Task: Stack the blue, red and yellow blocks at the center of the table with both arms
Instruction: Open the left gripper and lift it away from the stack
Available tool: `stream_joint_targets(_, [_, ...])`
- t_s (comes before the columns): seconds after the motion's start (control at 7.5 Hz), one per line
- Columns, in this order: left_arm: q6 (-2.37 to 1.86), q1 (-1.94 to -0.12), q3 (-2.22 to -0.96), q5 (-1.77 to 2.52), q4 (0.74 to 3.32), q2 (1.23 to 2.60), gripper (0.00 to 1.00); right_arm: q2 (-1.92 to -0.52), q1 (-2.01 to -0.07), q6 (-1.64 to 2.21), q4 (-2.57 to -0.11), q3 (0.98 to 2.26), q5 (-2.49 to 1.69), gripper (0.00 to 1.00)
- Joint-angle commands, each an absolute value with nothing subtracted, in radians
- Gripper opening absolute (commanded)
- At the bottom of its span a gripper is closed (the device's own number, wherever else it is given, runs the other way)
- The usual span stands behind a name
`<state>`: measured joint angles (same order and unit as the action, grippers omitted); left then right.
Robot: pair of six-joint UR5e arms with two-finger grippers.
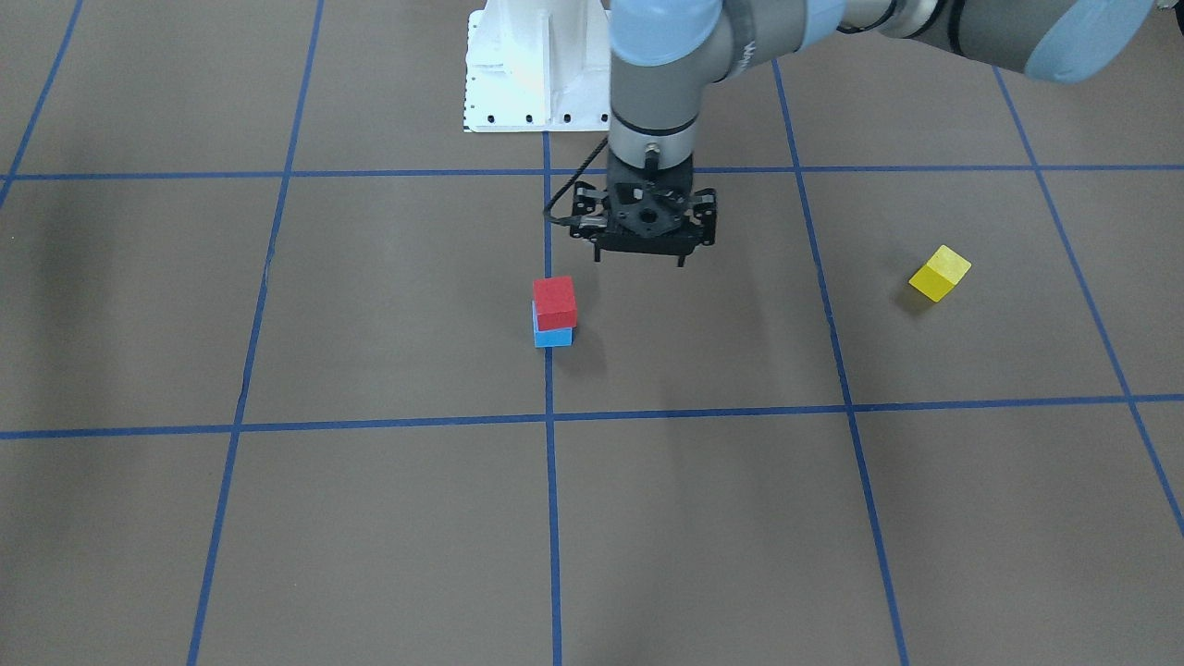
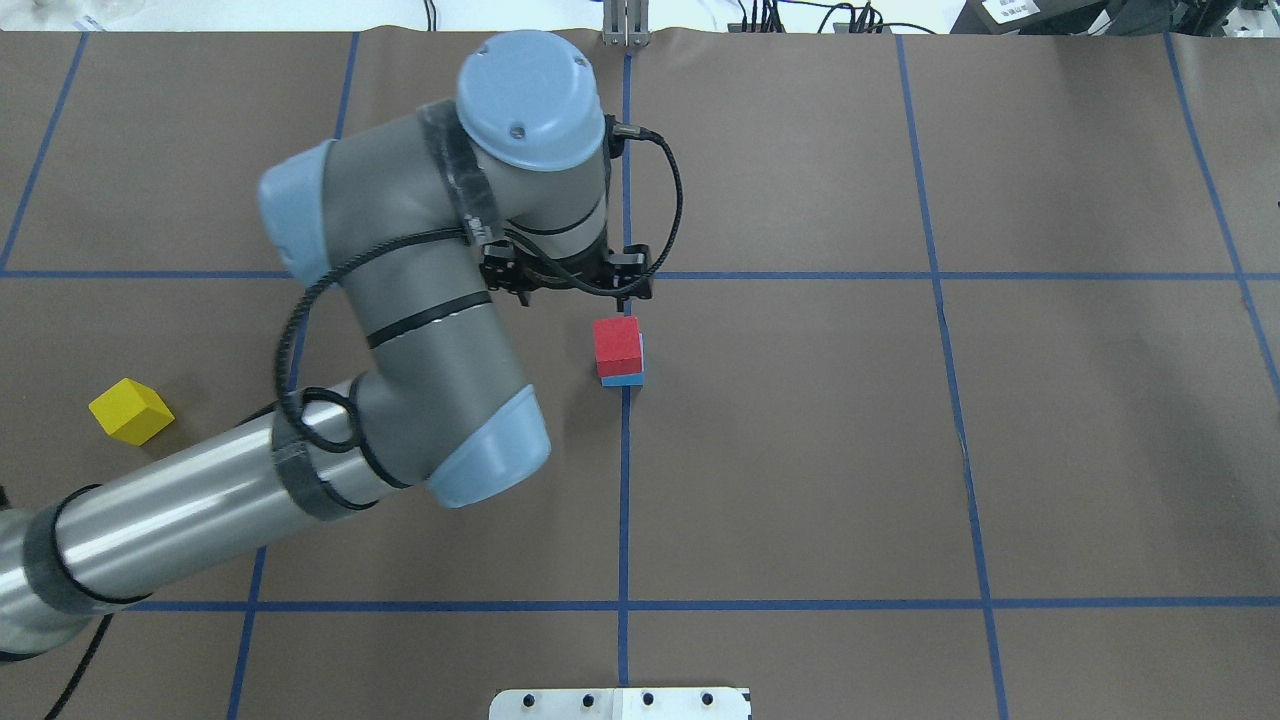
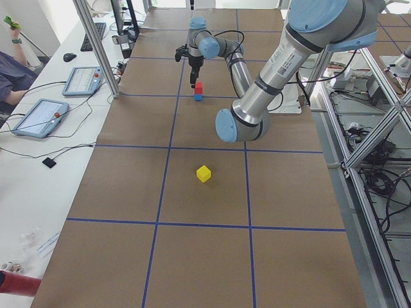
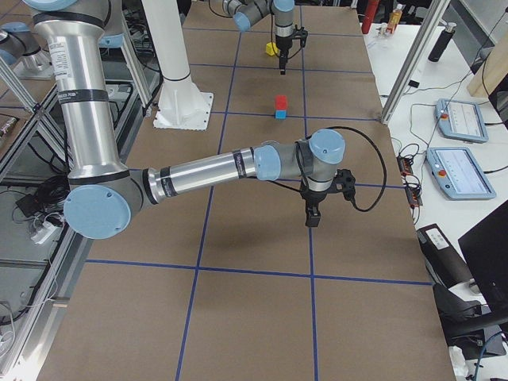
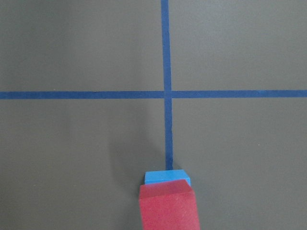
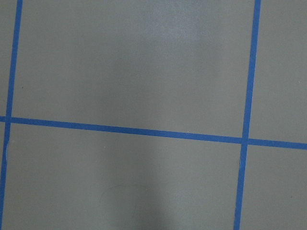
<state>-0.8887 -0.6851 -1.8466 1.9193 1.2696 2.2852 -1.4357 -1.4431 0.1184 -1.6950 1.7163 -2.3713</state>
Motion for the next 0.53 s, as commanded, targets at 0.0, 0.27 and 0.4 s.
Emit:
stream_joint_targets(0.0, [-0.615, -0.831, -2.067, 1.922, 1.299, 1.907, 1.0, -1.436, -1.443, 0.123, -1.694, 1.721, -2.372, 0.99])
stream_joint_targets(0.27, [-0.588, -0.883, -2.065, 1.922, 1.687, 1.591, 1.0, -1.439, -1.443, 0.129, -1.694, 1.729, -2.372, 1.0])
stream_joint_targets(0.4, [-0.527, -0.885, -2.033, 1.945, 1.826, 1.507, 0.99, -1.439, -1.443, 0.129, -1.694, 1.73, -2.372, 0.99])
